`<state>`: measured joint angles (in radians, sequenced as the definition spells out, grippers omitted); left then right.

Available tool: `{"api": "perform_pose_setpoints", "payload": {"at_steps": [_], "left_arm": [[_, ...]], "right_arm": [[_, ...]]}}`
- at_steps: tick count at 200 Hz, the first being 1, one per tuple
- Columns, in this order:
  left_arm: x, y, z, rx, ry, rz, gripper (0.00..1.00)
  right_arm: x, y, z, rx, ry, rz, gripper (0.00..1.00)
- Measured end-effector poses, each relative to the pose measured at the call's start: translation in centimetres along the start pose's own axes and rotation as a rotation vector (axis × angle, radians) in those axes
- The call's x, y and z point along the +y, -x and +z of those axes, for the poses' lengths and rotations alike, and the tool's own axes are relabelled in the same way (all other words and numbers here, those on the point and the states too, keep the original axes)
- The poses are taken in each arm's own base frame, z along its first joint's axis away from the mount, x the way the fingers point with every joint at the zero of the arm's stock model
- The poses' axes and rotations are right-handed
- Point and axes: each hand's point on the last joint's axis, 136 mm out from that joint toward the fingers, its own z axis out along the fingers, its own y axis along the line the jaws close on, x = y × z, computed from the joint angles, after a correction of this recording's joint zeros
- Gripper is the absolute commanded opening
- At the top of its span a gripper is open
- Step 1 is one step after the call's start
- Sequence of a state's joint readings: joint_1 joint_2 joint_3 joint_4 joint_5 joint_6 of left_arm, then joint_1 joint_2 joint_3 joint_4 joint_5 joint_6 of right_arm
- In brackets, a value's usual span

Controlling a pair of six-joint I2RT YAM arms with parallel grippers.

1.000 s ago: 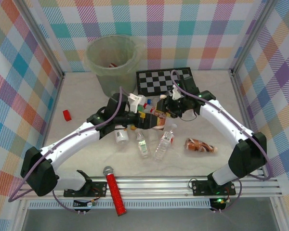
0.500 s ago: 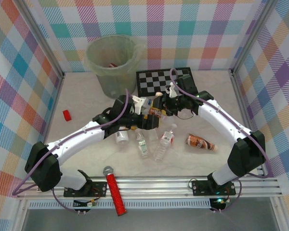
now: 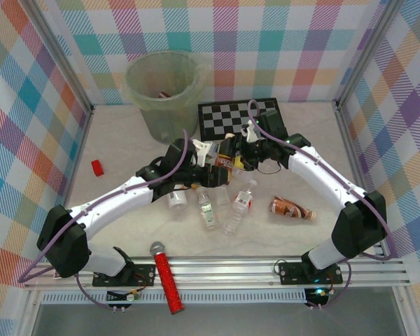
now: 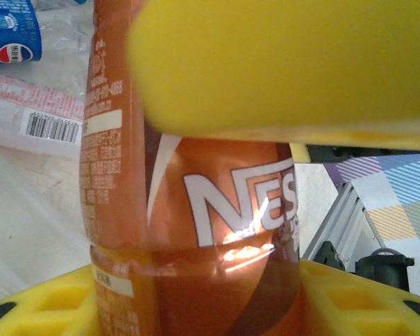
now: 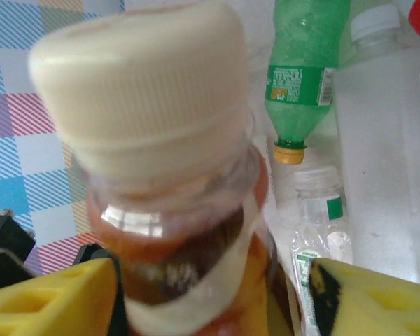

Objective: Put the plastic bottles in the bin

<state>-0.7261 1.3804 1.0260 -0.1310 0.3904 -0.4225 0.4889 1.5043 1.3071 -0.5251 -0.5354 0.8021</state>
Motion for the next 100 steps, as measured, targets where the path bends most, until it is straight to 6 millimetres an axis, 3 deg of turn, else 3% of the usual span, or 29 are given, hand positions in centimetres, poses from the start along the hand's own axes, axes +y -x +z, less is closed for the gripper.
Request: {"api": "perform_pose_setpoints", "payload": {"at_steps": [32,66,79,100], "left_arm": [[0.4,0.0,0.1,-0.003,0.020,-0.003,0.46],[1.3,0.4,0.2,0.010,0.046,-0.008,0.43],[1.8,1.3,-0.1,0.004,0.064,-0.015,0.42],[2.6,4.7,-1.4,-0.032,0.103,-0.013,0.41]], "right_arm": [[-0.2,0.3,-2.2,-0.043,-0.014,0.013,0.87],[-0.6,1.6,-7.3,-0.174,-0.032,0.022,0.89],[-1.1,1.9,-9.4,-0.235,-0.052,0.027,0.89],[-2.9,1.7,-11.9,-0.319,-0.126,0.042,0.89]]}}
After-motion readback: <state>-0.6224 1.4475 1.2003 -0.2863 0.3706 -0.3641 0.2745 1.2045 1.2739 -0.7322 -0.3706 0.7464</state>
